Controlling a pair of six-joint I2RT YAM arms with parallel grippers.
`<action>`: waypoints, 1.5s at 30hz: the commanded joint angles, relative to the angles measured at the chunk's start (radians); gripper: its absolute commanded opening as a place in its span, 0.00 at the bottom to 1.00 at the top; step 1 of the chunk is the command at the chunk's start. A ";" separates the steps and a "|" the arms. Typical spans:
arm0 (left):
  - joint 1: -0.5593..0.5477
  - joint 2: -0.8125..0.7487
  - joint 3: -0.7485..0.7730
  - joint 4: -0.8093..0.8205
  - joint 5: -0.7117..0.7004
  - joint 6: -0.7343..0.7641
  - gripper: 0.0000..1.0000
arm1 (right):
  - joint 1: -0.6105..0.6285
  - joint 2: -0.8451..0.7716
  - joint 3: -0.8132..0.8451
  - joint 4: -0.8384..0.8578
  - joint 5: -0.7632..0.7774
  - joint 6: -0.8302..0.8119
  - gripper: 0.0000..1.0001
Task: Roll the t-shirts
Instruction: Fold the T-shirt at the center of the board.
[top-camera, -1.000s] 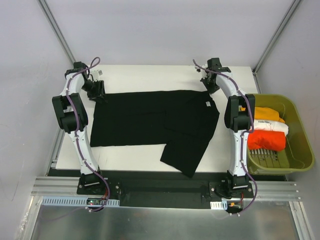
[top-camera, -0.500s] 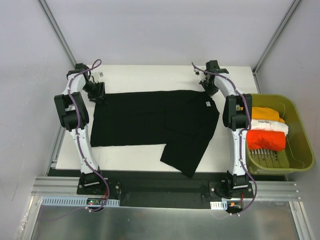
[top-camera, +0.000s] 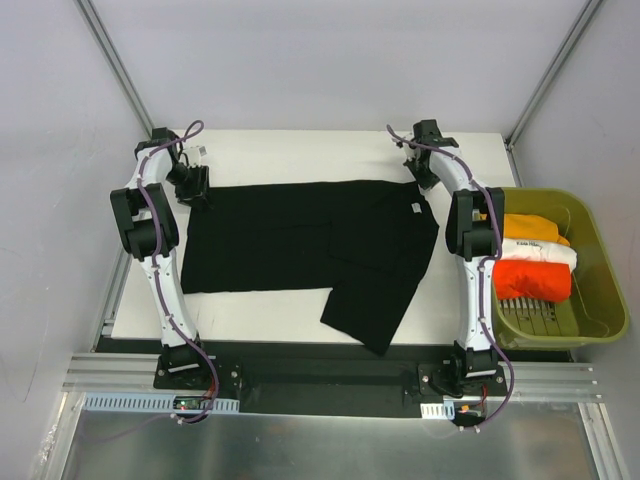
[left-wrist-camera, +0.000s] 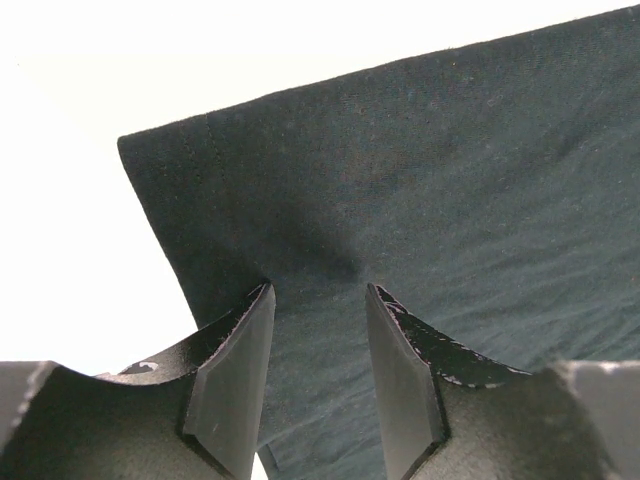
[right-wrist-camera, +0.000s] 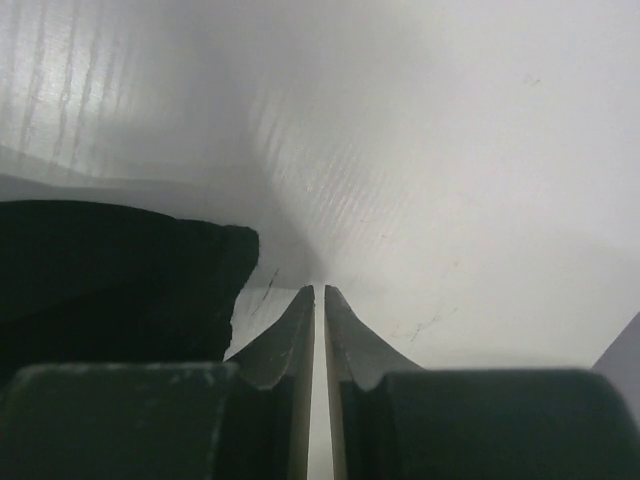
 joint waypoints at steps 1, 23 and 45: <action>-0.004 0.004 0.034 -0.022 0.001 0.016 0.42 | -0.023 -0.076 0.023 -0.013 -0.064 0.036 0.11; -0.020 -0.026 0.005 -0.025 0.047 0.007 0.43 | -0.007 -0.076 0.000 -0.145 -0.291 0.071 0.13; -0.040 0.066 0.165 -0.014 -0.048 0.046 0.42 | 0.008 0.142 0.204 0.079 0.077 0.009 0.14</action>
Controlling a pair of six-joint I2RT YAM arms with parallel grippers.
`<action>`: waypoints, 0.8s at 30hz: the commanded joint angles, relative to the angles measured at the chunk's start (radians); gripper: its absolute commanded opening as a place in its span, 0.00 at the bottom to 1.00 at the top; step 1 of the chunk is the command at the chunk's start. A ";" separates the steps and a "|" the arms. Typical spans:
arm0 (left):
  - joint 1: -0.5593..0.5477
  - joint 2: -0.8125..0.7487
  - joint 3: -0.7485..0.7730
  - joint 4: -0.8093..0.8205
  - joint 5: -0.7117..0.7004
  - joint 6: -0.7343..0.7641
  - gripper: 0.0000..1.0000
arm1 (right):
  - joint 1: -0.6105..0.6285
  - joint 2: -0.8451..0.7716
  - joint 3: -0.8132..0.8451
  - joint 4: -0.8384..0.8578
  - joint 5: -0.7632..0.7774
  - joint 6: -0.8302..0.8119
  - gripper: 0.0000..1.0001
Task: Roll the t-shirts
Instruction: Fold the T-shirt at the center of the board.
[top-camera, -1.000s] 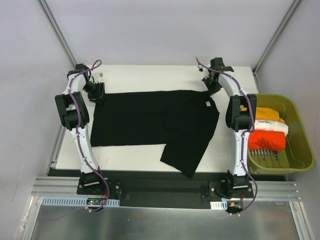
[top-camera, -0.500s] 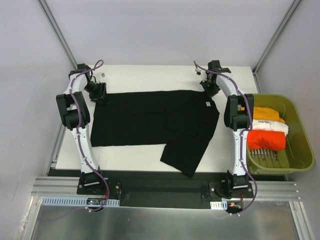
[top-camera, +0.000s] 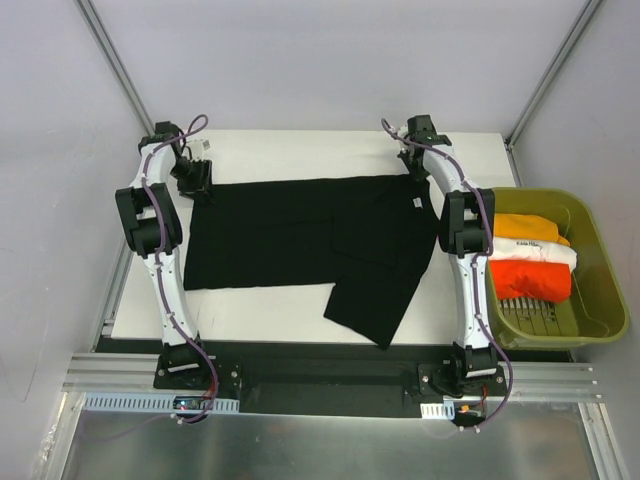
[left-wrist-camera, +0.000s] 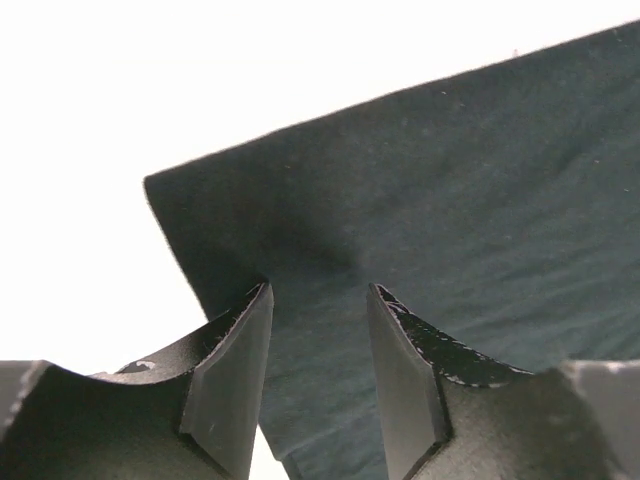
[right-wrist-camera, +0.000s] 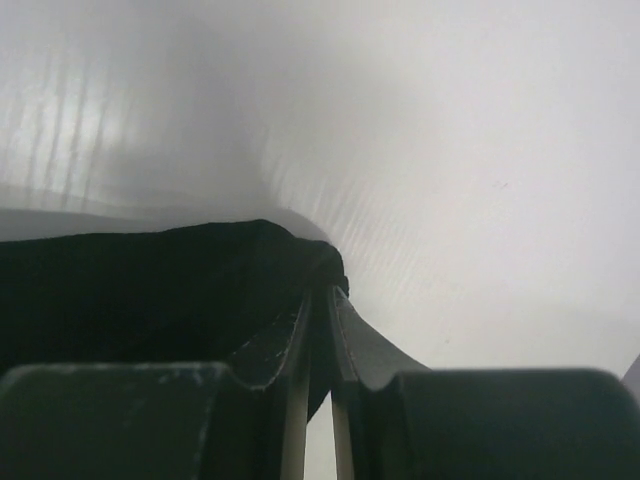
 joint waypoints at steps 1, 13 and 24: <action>-0.019 0.018 0.074 0.006 -0.057 0.011 0.40 | -0.007 0.032 0.037 0.069 0.103 -0.014 0.15; -0.021 -0.060 0.173 0.020 0.070 -0.047 0.43 | -0.024 -0.123 0.029 0.101 0.152 0.075 0.29; -0.093 -0.289 0.002 0.022 0.213 -0.172 0.56 | -0.029 -0.382 -0.184 0.039 0.096 0.143 0.39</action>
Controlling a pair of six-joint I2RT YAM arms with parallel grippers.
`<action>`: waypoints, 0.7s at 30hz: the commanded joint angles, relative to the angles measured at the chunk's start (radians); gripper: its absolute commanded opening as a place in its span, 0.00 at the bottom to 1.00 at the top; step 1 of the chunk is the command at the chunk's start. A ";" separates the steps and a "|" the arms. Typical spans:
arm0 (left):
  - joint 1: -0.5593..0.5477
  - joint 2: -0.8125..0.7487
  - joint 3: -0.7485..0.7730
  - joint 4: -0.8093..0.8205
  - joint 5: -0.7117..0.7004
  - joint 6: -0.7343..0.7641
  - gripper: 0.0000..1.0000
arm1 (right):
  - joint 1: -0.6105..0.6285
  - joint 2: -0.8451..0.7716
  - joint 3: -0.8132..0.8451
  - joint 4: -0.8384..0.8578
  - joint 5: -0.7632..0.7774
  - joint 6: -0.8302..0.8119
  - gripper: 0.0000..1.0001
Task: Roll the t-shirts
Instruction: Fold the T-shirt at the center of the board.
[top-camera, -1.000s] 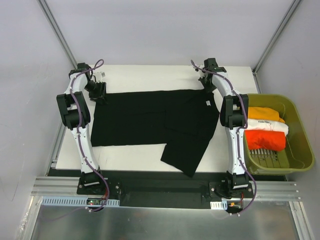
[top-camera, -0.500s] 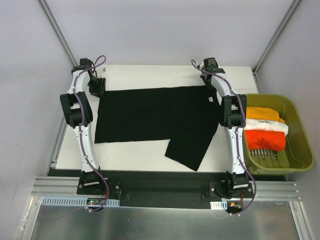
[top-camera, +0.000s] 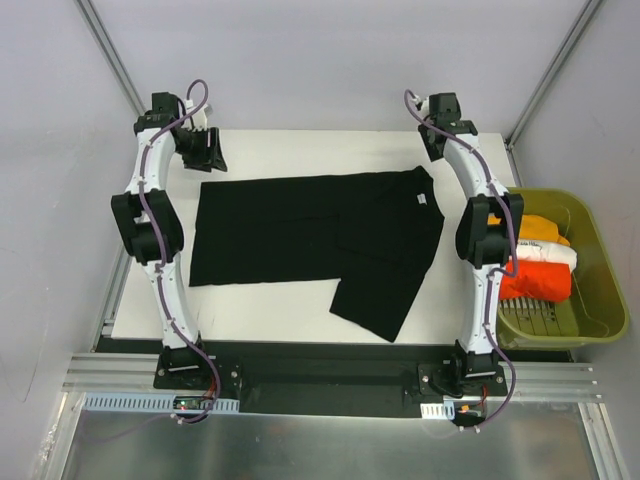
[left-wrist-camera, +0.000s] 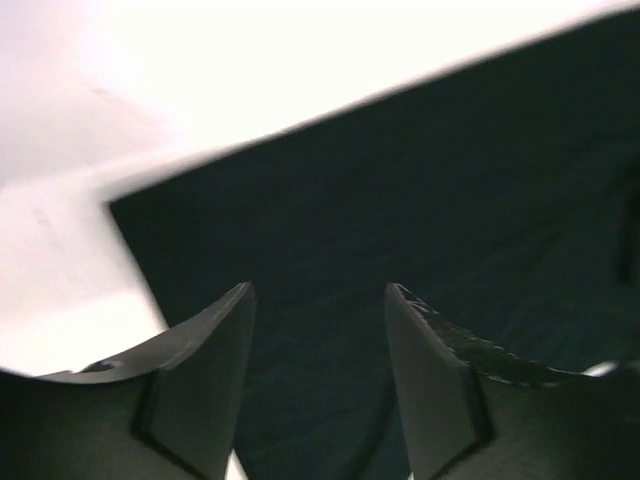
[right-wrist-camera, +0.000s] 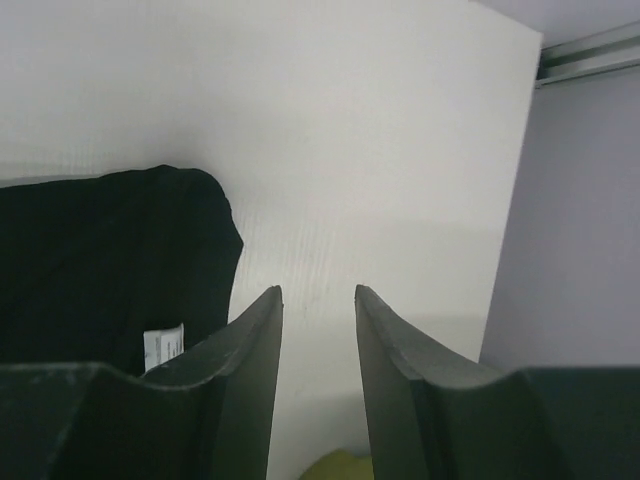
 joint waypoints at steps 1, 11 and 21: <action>-0.065 -0.194 -0.145 -0.015 0.122 -0.082 0.57 | -0.003 -0.141 -0.077 -0.048 -0.037 0.075 0.39; -0.196 -0.341 -0.315 -0.020 0.225 -0.159 0.66 | -0.014 -0.006 0.064 -0.129 -0.274 0.174 0.42; -0.187 -0.213 -0.277 -0.075 0.046 -0.021 0.58 | -0.017 0.212 0.228 -0.063 -0.261 0.168 0.40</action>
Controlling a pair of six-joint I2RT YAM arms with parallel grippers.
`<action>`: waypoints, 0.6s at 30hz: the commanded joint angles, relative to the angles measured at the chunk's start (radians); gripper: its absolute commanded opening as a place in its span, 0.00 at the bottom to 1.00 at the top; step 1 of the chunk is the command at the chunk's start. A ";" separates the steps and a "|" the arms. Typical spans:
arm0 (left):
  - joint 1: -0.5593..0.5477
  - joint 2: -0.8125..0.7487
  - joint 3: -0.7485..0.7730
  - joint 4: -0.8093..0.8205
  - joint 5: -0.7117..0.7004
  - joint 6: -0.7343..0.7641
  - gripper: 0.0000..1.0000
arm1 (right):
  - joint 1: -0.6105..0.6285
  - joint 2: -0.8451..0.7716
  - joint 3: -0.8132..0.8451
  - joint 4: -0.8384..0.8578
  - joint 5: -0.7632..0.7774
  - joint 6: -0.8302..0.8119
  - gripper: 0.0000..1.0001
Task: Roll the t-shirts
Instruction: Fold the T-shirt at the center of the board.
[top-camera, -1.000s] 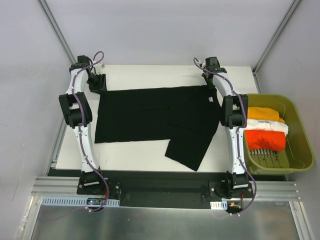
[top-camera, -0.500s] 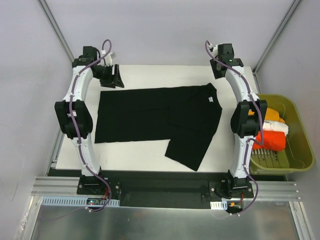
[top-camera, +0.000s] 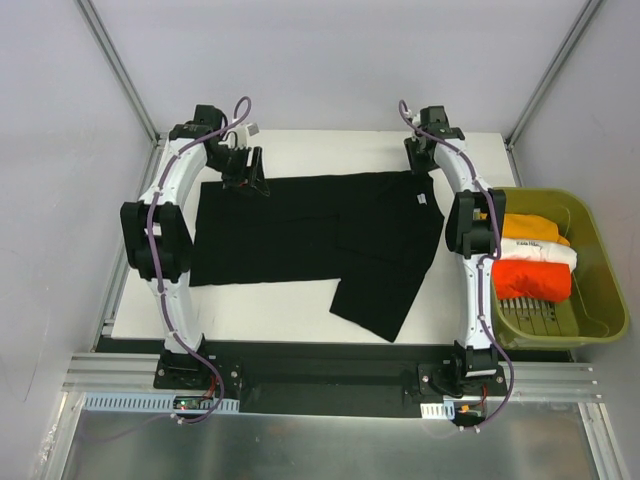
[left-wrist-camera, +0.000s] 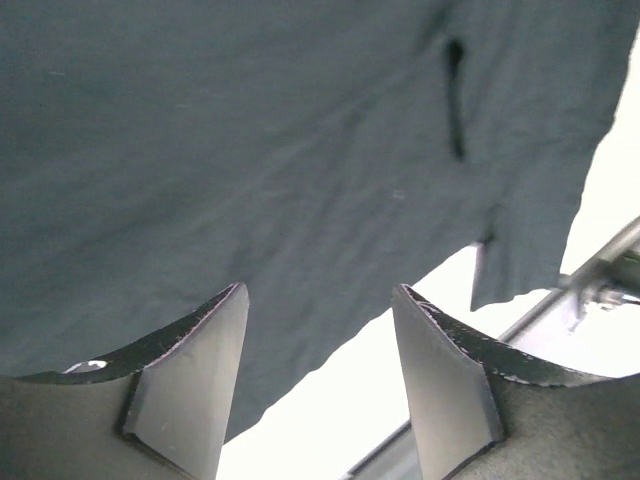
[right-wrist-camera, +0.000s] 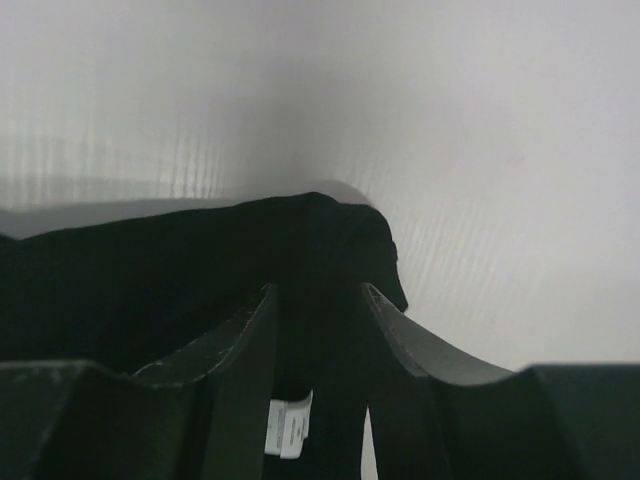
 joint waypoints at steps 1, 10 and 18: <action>0.033 0.076 0.072 -0.034 -0.130 0.080 0.58 | -0.004 0.036 0.097 0.040 -0.004 0.003 0.40; 0.055 0.168 0.076 -0.036 -0.246 0.191 0.58 | -0.008 0.096 0.117 0.071 0.089 0.005 0.34; 0.093 0.245 0.091 -0.037 -0.336 0.223 0.55 | -0.025 0.123 0.190 0.094 0.062 0.045 0.20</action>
